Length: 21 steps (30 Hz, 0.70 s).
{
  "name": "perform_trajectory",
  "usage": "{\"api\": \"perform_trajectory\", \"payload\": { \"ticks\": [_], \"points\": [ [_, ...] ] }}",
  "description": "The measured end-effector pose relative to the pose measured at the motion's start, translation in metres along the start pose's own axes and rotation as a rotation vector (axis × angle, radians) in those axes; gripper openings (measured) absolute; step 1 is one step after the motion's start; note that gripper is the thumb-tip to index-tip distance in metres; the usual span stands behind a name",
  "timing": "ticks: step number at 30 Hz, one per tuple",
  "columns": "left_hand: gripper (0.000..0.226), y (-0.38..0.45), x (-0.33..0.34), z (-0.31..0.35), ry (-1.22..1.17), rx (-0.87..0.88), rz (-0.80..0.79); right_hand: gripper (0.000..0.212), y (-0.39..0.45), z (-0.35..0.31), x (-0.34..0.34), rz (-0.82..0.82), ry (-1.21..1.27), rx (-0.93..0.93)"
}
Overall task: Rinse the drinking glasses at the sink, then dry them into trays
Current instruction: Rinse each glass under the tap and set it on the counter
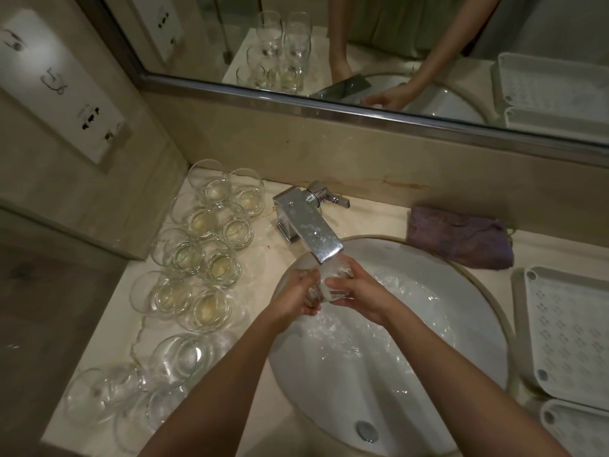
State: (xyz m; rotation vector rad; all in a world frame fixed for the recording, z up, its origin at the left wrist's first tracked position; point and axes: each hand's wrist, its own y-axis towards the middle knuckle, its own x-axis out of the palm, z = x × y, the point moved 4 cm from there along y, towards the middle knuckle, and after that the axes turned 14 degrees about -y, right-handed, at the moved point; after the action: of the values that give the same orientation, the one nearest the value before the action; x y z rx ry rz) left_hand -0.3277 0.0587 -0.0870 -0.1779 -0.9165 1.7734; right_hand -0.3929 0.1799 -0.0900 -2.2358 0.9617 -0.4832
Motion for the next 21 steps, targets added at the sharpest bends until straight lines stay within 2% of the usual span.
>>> {"api": "perform_trajectory", "payload": {
  "ticks": [1, 4, 10, 11, 14, 16, 19, 21],
  "points": [
    [0.012, -0.001, -0.003, -0.002, -0.019, 0.027, 0.003, 0.056, -0.001, -0.001, 0.002, 0.023, -0.014, 0.012],
    [0.032, -0.005, -0.009, -0.006, -0.089, 0.052, 0.014, 0.054, -0.002, -0.004, 0.006, 0.080, -0.125, 0.043],
    [0.033, -0.002, -0.019, 0.001, -0.048, 0.000, 0.144, 0.054, -0.003, -0.005, 0.000, 0.046, -0.351, 0.025],
    [0.035, -0.001, -0.018, 0.004, -0.026, -0.011, 0.148, 0.058, -0.003, -0.006, -0.002, 0.054, -0.366, -0.004],
    [0.044, 0.001, -0.016, 0.009, 0.100, -0.072, 0.184, 0.088, -0.004, -0.008, -0.003, 0.121, -0.436, -0.104],
    [0.042, 0.004, -0.015, 0.010, 0.257, -0.073, 0.205, 0.093, -0.003, -0.012, 0.000, 0.133, -0.669, -0.175],
    [0.036, 0.002, -0.009, 0.012, 0.429, 0.004, 0.168, 0.086, 0.000, -0.012, 0.006, 0.079, -1.077, -0.231],
    [0.033, 0.002, -0.006, 0.010, 0.498, 0.057, 0.112, 0.084, 0.000, -0.010, 0.010, 0.055, -1.219, -0.231]
  ]
}}
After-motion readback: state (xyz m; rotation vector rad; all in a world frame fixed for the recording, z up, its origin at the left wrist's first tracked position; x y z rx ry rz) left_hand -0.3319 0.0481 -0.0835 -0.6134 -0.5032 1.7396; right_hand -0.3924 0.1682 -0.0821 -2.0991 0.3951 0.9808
